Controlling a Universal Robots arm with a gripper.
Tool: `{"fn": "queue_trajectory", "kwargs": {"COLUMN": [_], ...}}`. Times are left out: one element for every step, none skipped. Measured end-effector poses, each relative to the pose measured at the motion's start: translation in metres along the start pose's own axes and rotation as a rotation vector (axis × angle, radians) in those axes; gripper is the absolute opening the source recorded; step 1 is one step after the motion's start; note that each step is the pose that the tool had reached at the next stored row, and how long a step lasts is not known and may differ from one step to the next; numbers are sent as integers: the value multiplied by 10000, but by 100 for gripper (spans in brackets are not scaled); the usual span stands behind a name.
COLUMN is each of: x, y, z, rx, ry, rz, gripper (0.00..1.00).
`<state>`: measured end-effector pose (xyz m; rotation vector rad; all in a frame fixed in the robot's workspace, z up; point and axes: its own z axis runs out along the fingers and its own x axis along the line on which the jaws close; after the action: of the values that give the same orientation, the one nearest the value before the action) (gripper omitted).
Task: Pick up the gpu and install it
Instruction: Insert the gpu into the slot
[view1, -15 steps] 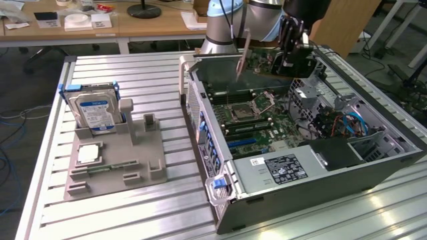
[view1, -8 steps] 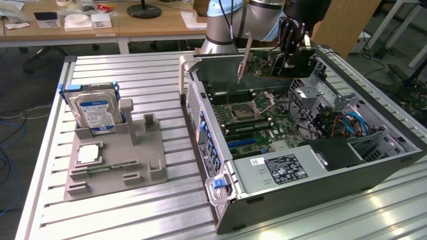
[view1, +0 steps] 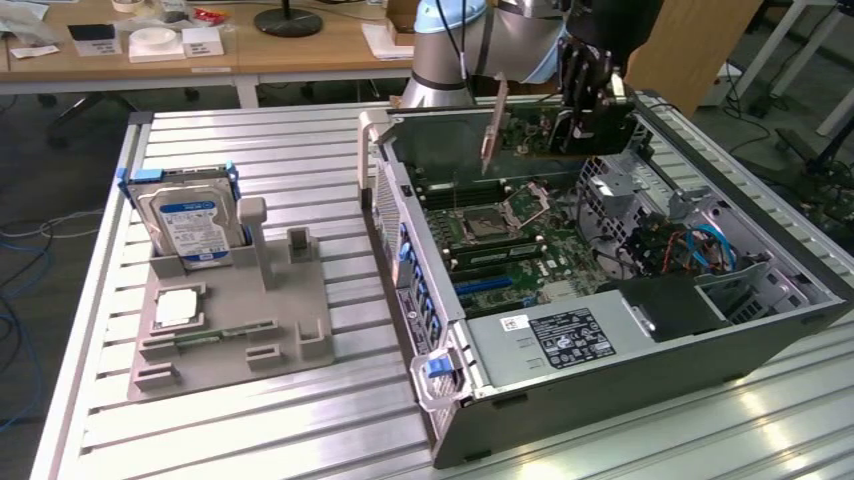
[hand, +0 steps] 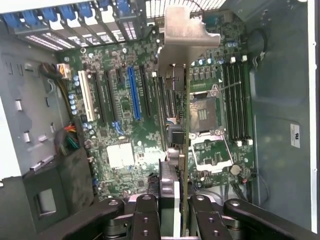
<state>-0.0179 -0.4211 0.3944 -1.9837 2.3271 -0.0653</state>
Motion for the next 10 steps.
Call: {"fn": "queue_trajectory", "kwargs": {"x": [0,1,2,3,4,6,7,8,9,10], "y": [2,5,9,14,20,26,32,38,43,45], "z": [9,19,29,39,48,57,64,71,79,87], "rx": [-4,-13,-22,-27,-37,-51,-69,-89,-110,-138], "ry": [-46,-104,-150,-175,-190,-200,-209,-216,-220,-224], "rz": [-13,-19,-28,-46,-73,-101,-125,-146,-168,-189], "gripper": [28,28,28,28,28,28,28,28,28,28]}}
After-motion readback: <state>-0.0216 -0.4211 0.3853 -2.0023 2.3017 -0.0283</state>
